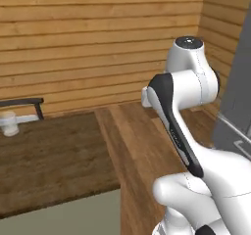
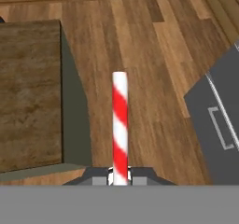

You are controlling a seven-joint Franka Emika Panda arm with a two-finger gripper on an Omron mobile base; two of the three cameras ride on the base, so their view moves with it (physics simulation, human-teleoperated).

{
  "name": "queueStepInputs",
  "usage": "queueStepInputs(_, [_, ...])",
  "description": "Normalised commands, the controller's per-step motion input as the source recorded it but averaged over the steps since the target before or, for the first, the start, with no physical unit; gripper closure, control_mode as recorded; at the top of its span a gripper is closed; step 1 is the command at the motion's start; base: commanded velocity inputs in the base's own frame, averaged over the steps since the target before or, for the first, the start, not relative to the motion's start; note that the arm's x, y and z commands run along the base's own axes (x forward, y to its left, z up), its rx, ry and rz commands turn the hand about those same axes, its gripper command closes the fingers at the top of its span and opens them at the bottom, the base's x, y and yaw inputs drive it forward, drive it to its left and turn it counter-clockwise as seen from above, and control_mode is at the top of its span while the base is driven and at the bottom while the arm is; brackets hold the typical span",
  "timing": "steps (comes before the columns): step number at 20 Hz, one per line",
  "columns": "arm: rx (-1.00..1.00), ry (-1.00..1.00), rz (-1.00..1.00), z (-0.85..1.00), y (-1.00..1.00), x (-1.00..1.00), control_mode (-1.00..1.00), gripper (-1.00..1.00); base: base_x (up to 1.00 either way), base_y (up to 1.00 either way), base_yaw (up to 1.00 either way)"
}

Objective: Take a straw from the drawer in front and place it inside the glass cup on the dining counter.

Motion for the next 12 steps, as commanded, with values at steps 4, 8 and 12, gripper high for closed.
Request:
queueStepInputs(4, [0.0,0.0,0.0,0.0,0.0,0.0,1.0,1.0,0.96,-0.73,0.47])
queueStepInputs(8, [0.0,0.0,0.0,0.0,0.0,0.0,1.0,1.0,0.13,-1.0,0.34])
queueStepInputs(12, [0.0,0.0,0.0,0.0,0.0,0.0,1.0,1.0,0.06,-1.0,0.25])
